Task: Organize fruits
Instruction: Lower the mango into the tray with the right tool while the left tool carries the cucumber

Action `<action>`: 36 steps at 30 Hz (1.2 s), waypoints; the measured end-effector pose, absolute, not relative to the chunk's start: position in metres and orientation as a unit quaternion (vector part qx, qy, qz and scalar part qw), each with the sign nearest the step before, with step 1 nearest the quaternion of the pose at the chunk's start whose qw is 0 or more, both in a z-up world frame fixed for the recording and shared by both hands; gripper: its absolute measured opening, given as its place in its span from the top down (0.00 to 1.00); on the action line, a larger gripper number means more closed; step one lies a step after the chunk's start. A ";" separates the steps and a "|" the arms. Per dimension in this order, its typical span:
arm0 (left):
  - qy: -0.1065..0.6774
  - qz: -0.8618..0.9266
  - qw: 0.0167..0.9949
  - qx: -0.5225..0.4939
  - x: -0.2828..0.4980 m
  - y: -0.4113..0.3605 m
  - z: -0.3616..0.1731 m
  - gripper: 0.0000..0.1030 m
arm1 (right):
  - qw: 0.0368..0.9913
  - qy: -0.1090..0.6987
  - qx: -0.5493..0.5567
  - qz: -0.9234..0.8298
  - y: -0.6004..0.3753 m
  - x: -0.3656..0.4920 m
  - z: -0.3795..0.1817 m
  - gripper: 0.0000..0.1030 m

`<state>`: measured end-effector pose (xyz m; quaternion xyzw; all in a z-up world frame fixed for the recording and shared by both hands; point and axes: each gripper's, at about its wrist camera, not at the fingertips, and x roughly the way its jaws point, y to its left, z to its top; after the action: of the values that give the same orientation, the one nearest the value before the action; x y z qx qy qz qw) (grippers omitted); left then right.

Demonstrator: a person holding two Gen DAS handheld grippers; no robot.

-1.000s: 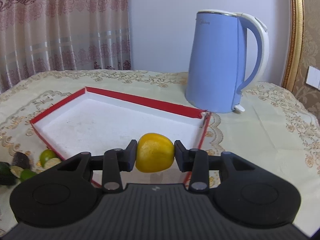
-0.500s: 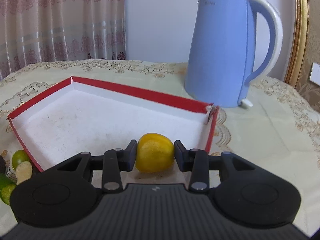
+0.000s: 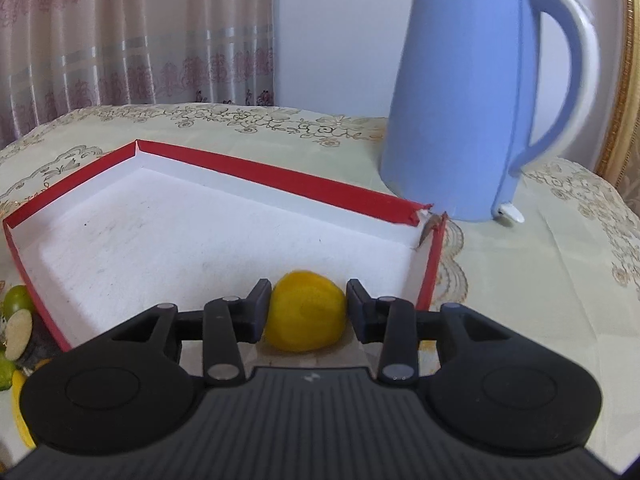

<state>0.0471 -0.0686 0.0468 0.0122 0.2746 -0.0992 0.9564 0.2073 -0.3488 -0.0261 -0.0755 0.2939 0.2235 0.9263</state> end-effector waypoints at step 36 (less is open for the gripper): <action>0.319 -0.067 0.945 0.041 0.144 -0.093 0.028 0.72 | 0.927 0.283 -0.066 0.237 -0.349 0.203 -0.027 0.39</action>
<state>0.1439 -0.0933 0.0280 0.0413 0.3186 -0.0666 0.9446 0.2026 -0.3494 -0.0271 -0.0656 0.2833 0.2375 0.9268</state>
